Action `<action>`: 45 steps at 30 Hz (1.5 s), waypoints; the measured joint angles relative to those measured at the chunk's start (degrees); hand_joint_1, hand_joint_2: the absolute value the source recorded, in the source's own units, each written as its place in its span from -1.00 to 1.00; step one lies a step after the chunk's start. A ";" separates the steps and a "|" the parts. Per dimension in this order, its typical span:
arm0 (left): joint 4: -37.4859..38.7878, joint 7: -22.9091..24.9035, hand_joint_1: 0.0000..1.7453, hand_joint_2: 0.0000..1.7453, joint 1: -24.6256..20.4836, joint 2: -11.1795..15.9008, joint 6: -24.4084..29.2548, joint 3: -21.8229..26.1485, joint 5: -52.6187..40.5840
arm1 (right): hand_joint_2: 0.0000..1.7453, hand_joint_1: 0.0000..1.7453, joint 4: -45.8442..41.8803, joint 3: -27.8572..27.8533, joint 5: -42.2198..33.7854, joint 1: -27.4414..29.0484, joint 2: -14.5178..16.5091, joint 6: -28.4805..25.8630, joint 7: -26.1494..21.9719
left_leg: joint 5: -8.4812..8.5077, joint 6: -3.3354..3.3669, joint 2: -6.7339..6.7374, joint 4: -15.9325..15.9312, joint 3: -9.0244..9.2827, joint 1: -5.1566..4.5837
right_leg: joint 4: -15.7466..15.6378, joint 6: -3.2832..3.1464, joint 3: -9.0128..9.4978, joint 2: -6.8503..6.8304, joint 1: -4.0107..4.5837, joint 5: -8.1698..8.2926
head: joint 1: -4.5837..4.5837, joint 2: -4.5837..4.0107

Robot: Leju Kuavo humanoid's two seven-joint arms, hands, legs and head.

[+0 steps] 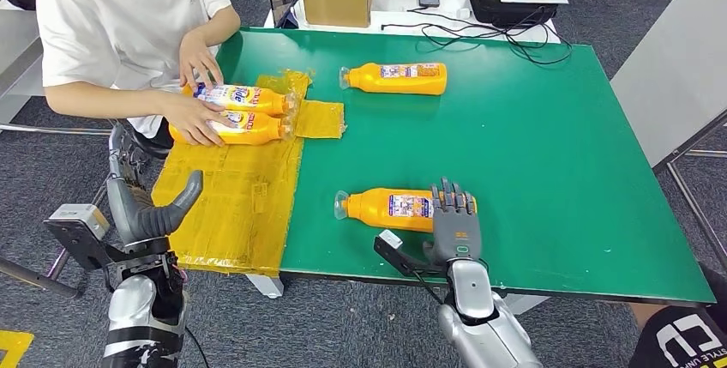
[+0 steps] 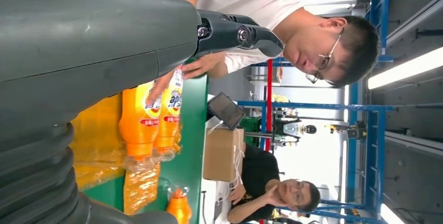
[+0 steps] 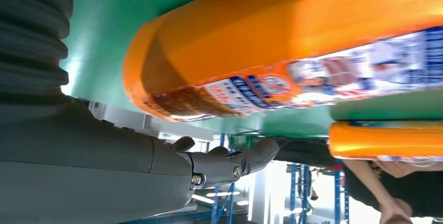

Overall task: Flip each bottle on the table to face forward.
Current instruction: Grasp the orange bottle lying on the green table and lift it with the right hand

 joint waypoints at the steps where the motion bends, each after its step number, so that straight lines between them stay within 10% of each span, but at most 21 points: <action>1: -0.07 0.01 -1.00 1.00 0.16 0.00 -0.02 0.03 -0.14 | 1.00 -1.00 -0.42 -0.38 0.16 0.12 -0.32 0.39 0.08 | 0.00 0.00 0.00 0.00 0.00 0.00 | 0.00 0.00 0.00 0.00 0.00 0.00 | 0.00 0.00; 17: -0.40 0.02 -1.00 1.00 0.54 0.00 -0.09 0.27 -0.39 | 1.00 -1.00 -0.68 -1.85 -1.72 -1.20 -1.14 3.20 -4.03 | 0.00 0.00 0.00 0.00 -0.02 0.00 | 0.01 0.00 0.00 0.00 0.00 0.00 | -0.02 0.00; 27: 2.48 -0.53 -1.00 1.00 -2.64 -0.02 -0.74 0.19 2.85 | 1.00 -1.00 13.07 -0.57 -7.25 -11.09 3.60 4.77 -11.36 | 0.08 0.04 0.02 0.00 0.00 0.02 | 0.03 0.00 -0.01 0.01 0.02 0.04 | -0.02 0.00; 45: 4.55 0.76 -1.00 1.00 -2.59 -0.10 -0.95 0.29 2.25 | 1.00 -1.00 25.80 4.96 -3.64 -21.20 6.27 16.02 0.20 | 0.07 0.06 0.01 0.01 0.08 0.00 | 0.00 0.01 0.07 0.01 0.00 0.04 | -0.02 0.00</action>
